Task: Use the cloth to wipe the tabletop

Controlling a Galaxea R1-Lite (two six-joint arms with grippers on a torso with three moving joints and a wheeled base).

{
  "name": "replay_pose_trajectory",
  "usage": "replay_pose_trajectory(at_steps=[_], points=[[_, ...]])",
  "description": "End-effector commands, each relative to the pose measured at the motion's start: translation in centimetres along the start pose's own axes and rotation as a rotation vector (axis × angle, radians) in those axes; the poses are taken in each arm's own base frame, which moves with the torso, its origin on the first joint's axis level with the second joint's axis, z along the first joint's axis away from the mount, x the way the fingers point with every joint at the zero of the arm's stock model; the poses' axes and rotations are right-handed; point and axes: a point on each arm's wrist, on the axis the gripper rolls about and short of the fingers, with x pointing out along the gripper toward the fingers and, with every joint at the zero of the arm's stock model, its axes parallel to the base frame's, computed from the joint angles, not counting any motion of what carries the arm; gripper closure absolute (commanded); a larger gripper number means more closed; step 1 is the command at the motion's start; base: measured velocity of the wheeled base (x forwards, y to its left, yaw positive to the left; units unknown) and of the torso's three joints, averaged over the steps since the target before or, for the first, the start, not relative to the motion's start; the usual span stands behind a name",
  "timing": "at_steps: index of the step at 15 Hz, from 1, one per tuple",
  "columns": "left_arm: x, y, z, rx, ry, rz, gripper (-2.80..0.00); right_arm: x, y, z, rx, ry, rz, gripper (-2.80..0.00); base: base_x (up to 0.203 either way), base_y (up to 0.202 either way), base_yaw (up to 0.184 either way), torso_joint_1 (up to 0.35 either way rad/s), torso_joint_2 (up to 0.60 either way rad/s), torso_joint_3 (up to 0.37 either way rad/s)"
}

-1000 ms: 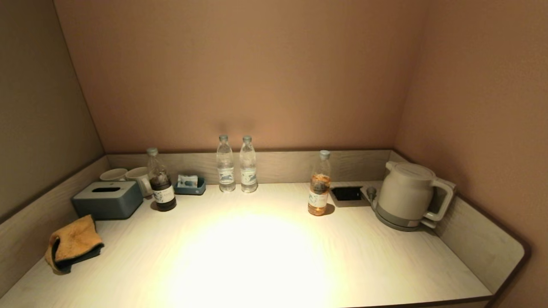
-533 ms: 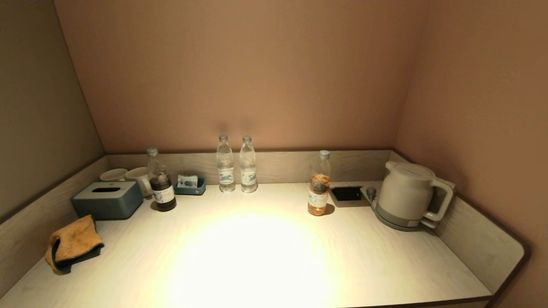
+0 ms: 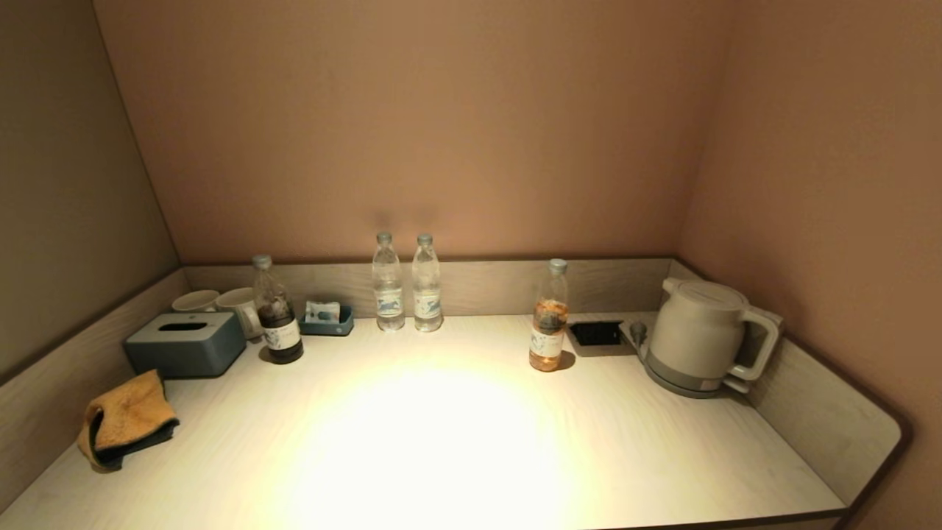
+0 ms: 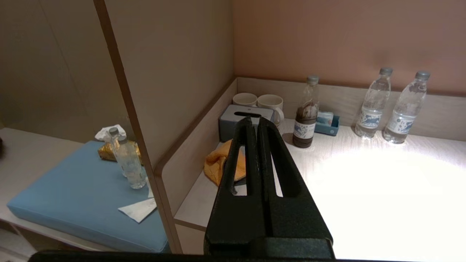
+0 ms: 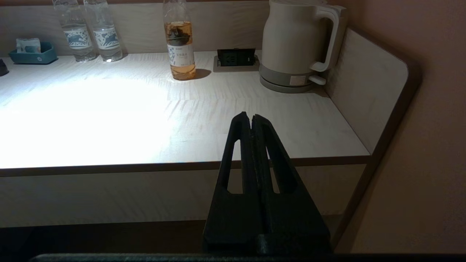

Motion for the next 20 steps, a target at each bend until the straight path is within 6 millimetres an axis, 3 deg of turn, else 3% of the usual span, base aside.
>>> replay_pose_trajectory(at_steps=[1, 5, 11, 20], points=[[-1.1, 0.2, -0.6, -0.009, -0.041, -0.002, 0.0, 0.0, 0.0, 0.0, 0.0, 0.0, 0.001, 0.0, 0.0, 0.0, 0.0, 0.0, 0.0, 0.0], [-2.7, 0.5, -1.2, -0.035, -0.216, -0.036, 0.0, 0.0, 0.0, 0.0, 0.0, 0.0, 0.001, 0.0, 0.0, 0.0, 0.0, 0.0, 0.0, 0.0], [-4.2, 1.1, -2.1, -0.055, -0.273, -0.08, 0.0, 0.0, 0.0, 0.0, 0.0, 0.0, 0.001, 0.0, 0.0, 0.0, 0.0, 0.0, 0.0, 0.0], [-7.6, 2.0, -7.0, -0.027, -0.401, -0.175, 0.0, 0.0, 0.0, 0.0, 0.0, -0.002, 0.001, 0.0, 0.0, 0.0, 0.0, 0.0, 0.0, 0.0]])
